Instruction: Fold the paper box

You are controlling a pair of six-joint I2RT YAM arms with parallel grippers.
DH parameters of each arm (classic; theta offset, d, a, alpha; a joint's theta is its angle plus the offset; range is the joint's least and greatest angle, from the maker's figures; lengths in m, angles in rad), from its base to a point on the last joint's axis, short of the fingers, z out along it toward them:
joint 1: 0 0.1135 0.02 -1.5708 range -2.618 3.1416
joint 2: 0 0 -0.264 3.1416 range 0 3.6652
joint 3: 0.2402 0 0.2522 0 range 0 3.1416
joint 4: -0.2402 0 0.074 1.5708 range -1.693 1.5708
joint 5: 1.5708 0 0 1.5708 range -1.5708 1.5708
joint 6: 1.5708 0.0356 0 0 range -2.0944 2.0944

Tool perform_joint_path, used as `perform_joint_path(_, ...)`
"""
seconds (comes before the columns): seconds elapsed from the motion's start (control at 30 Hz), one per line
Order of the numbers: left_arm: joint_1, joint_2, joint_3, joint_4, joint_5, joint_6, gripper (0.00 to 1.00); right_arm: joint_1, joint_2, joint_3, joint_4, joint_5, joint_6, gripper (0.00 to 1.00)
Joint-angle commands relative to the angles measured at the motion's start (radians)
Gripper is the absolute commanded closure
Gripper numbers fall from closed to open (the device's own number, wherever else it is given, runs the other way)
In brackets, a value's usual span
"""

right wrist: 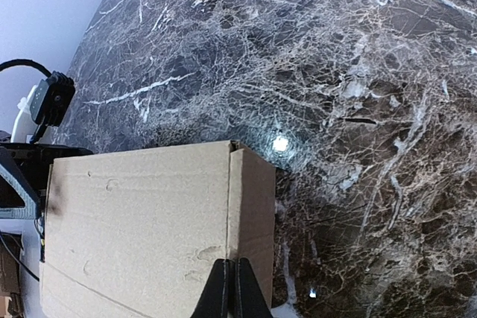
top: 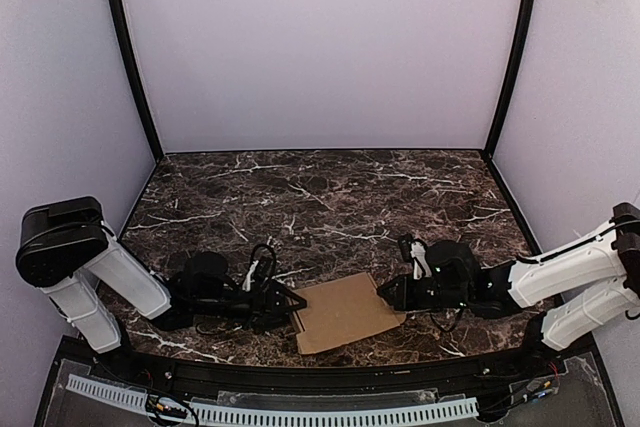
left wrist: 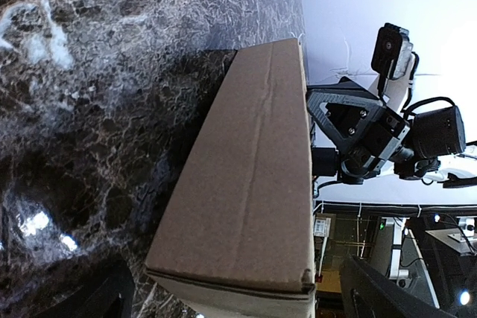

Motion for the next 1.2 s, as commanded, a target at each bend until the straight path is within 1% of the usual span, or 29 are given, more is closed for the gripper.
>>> perform_joint_path(0.0,-0.007,0.012,-0.031,0.141,-0.017,-0.024,0.02,0.006,0.031,-0.034,-0.054,-0.007,0.026,0.99)
perform_joint_path(0.3,-0.012,0.008,-0.018,0.159,-0.012,-0.022,0.01,0.02,0.039,-0.031,-0.05,-0.001,0.038,0.99)
perform_joint_path(0.43,-0.011,0.023,-0.016,0.193,-0.009,-0.033,0.05,0.026,0.042,-0.031,-0.048,0.009,0.046,0.99)
perform_joint_path(0.57,-0.011,0.031,-0.017,0.208,-0.003,-0.043,0.11,0.028,0.039,-0.036,-0.047,0.021,0.051,0.99)
perform_joint_path(0.73,-0.012,0.033,-0.014,0.202,0.005,-0.047,0.23,0.029,0.039,-0.037,-0.046,0.034,0.057,0.98)
perform_joint_path(0.77,-0.012,0.034,-0.01,0.199,0.007,-0.046,0.26,0.03,0.039,-0.037,-0.045,0.036,0.06,0.98)
perform_joint_path(0.97,-0.012,0.034,0.0,0.177,0.019,-0.041,0.38,0.029,0.022,-0.034,-0.056,0.047,0.048,0.96)
perform_joint_path(1.07,-0.012,0.034,0.008,0.16,0.028,-0.033,0.44,0.03,0.008,-0.018,-0.081,0.054,0.022,0.93)
perform_joint_path(1.17,-0.011,0.033,0.021,0.148,0.036,-0.027,0.48,0.029,-0.011,0.0,-0.1,0.065,-0.017,0.87)
